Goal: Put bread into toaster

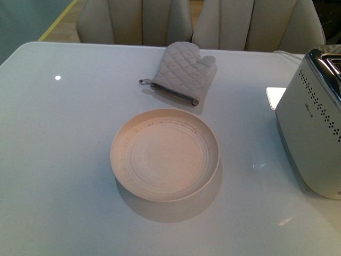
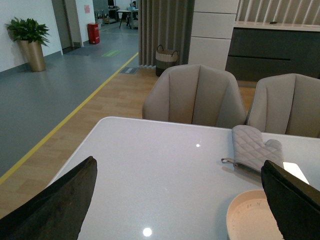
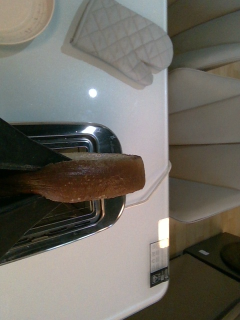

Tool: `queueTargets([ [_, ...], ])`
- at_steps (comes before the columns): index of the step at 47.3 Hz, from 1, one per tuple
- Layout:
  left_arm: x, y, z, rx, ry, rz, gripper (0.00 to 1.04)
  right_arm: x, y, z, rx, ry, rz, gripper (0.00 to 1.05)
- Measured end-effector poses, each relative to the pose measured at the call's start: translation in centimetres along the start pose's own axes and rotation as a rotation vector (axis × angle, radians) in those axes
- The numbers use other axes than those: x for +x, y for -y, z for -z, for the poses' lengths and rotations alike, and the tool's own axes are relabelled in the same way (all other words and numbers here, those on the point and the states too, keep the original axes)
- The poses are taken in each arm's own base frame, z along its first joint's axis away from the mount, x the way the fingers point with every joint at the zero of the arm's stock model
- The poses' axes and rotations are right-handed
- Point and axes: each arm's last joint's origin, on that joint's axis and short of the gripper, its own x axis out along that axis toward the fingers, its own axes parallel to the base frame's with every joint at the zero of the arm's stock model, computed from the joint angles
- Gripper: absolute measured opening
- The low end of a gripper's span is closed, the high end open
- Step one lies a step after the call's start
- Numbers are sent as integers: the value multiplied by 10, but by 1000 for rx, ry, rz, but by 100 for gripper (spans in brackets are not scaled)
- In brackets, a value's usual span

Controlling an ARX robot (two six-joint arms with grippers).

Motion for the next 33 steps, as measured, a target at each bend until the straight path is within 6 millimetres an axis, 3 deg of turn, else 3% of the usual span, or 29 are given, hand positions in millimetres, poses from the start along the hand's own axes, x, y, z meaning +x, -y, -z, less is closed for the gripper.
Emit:
queueTargets([
  [33, 0, 0, 0, 0, 0, 0, 98, 23, 8, 35, 15, -66, 13, 3],
])
